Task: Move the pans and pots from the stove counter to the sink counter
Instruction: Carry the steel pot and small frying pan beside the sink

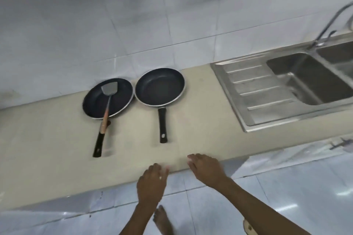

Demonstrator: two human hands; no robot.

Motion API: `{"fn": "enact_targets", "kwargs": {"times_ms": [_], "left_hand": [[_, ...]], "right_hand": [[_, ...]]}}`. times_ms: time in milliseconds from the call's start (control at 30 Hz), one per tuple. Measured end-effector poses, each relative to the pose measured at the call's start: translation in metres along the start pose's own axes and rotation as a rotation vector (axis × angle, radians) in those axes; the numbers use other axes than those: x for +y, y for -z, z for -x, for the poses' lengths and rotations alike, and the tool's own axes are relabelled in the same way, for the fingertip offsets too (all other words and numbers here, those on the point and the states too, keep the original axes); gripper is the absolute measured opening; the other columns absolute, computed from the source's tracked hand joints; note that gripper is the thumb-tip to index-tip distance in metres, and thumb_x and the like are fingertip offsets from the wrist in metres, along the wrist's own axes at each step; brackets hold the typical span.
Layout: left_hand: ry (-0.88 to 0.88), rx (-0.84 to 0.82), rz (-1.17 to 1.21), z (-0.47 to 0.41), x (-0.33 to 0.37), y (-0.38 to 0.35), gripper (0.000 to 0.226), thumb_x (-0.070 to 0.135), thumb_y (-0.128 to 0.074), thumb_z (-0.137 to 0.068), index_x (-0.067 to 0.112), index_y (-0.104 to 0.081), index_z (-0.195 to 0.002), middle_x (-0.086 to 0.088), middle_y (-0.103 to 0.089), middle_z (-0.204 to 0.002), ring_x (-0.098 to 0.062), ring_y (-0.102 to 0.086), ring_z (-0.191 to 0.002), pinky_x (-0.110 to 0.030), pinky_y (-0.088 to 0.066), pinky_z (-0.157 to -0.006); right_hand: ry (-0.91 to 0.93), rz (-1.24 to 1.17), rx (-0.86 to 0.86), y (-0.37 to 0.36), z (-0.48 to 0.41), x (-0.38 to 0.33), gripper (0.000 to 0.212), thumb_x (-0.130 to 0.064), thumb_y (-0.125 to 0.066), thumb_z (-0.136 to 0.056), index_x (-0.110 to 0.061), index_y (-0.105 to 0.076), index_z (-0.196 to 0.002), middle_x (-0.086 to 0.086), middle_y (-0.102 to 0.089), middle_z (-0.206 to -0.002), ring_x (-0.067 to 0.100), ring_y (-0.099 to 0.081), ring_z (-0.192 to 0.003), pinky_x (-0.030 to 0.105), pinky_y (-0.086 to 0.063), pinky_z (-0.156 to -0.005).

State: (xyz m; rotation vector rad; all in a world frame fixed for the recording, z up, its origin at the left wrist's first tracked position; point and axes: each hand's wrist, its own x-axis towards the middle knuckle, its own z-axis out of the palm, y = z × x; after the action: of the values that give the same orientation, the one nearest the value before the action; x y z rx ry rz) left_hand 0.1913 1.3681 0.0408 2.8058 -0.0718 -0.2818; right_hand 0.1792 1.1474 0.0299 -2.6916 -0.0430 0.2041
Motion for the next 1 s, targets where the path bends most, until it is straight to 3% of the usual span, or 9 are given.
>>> {"fn": "enact_targets", "kwargs": {"times_ms": [67, 167, 300, 400, 500, 600, 733, 867, 1000], "left_hand": [[-0.245, 0.031, -0.094, 0.016, 0.059, -0.03, 0.033, 0.043, -0.07, -0.089, 0.013, -0.074, -0.101, -0.005, -0.077, -0.097, -0.03, -0.072, -0.087, -0.041, -0.056, -0.075], [-0.455, 0.061, -0.12, 0.029, 0.152, -0.063, 0.053, 0.051, -0.064, -0.091, 0.011, -0.069, -0.125, -0.009, -0.07, -0.131, -0.028, -0.066, -0.119, -0.046, -0.053, -0.097], [-0.726, 0.025, -0.139, 0.045, 0.279, -0.091, 0.068, 0.061, -0.041, -0.097, 0.013, -0.054, -0.144, -0.007, -0.05, -0.153, -0.025, -0.046, -0.142, -0.048, -0.04, -0.114], [-0.885, -0.054, -0.167, 0.06, 0.375, -0.114, 0.074, 0.065, -0.025, -0.099, 0.015, -0.042, -0.151, -0.006, -0.038, -0.161, -0.024, -0.032, -0.15, -0.048, -0.028, -0.121], [-1.038, -0.093, -0.193, 0.075, 0.458, -0.137, 0.075, 0.066, -0.023, -0.099, 0.017, -0.042, -0.152, -0.006, -0.036, -0.162, -0.024, -0.031, -0.151, -0.047, -0.027, -0.122], [-1.157, -0.144, -0.183, 0.089, 0.537, -0.167, 0.072, 0.065, -0.028, -0.099, 0.017, -0.046, -0.15, -0.005, -0.039, -0.16, -0.023, -0.032, -0.15, -0.046, -0.031, -0.119], [-1.256, -0.227, -0.198, 0.101, 0.64, -0.218, 0.082, 0.07, -0.011, -0.094, 0.021, -0.034, -0.156, -0.001, -0.026, -0.165, -0.02, -0.018, -0.154, -0.045, -0.016, -0.126], [-1.279, -0.274, -0.176, 0.102, 0.75, -0.261, 0.079, 0.069, -0.018, -0.096, 0.02, -0.034, -0.156, -0.003, -0.027, -0.165, -0.022, -0.019, -0.154, -0.045, -0.014, -0.126], [-1.303, -0.287, -0.136, 0.101, 0.864, -0.289, 0.087, 0.073, -0.007, -0.091, 0.022, -0.031, -0.157, -0.001, -0.023, -0.166, -0.019, -0.015, -0.155, -0.046, -0.011, -0.127]], "right_hand": [[0.056, 0.118, 0.115, 0.017, 0.035, 0.049, 0.038, -0.032, -0.058, -0.095, -0.014, -0.066, -0.127, 0.008, -0.074, -0.112, 0.031, -0.07, -0.099, 0.041, -0.057, -0.08], [-0.005, 0.247, 0.266, 0.055, 0.09, 0.124, 0.044, -0.032, -0.069, -0.087, -0.013, -0.069, -0.127, 0.006, -0.074, -0.119, 0.029, -0.071, -0.107, 0.044, -0.057, -0.091], [-0.252, 0.34, 0.302, 0.112, 0.167, 0.212, 0.052, -0.042, -0.042, -0.098, -0.014, -0.062, -0.136, 0.008, -0.067, -0.134, 0.032, -0.062, -0.124, 0.051, -0.049, -0.103], [-0.471, 0.312, 0.327, 0.143, 0.228, 0.269, 0.055, -0.045, -0.037, -0.099, -0.015, -0.058, -0.141, 0.008, -0.062, -0.141, 0.033, -0.056, -0.132, 0.053, -0.044, -0.108], [-0.638, 0.274, 0.369, 0.165, 0.278, 0.319, 0.056, -0.046, -0.037, -0.101, -0.016, -0.051, -0.147, 0.008, -0.056, -0.148, 0.033, -0.049, -0.138, 0.054, -0.039, -0.113], [-0.774, 0.254, 0.384, 0.185, 0.319, 0.374, 0.057, -0.047, -0.037, -0.101, -0.016, -0.05, -0.147, 0.008, -0.055, -0.148, 0.034, -0.048, -0.139, 0.055, -0.038, -0.113], [-0.905, 0.217, 0.388, 0.213, 0.355, 0.46, 0.059, -0.05, -0.035, -0.101, -0.017, -0.047, -0.148, 0.007, -0.053, -0.15, 0.033, -0.046, -0.14, 0.055, -0.035, -0.114], [-1.015, 0.159, 0.368, 0.252, 0.374, 0.553, 0.061, -0.054, -0.03, -0.1, -0.02, -0.048, -0.148, 0.005, -0.05, -0.152, 0.032, -0.045, -0.141, 0.054, -0.029, -0.116], [-1.052, 0.155, 0.361, 0.305, 0.387, 0.643, 0.063, -0.056, -0.027, -0.1, -0.02, -0.055, -0.143, 0.005, -0.055, -0.148, 0.031, -0.05, -0.137, 0.053, -0.032, -0.114]]}}
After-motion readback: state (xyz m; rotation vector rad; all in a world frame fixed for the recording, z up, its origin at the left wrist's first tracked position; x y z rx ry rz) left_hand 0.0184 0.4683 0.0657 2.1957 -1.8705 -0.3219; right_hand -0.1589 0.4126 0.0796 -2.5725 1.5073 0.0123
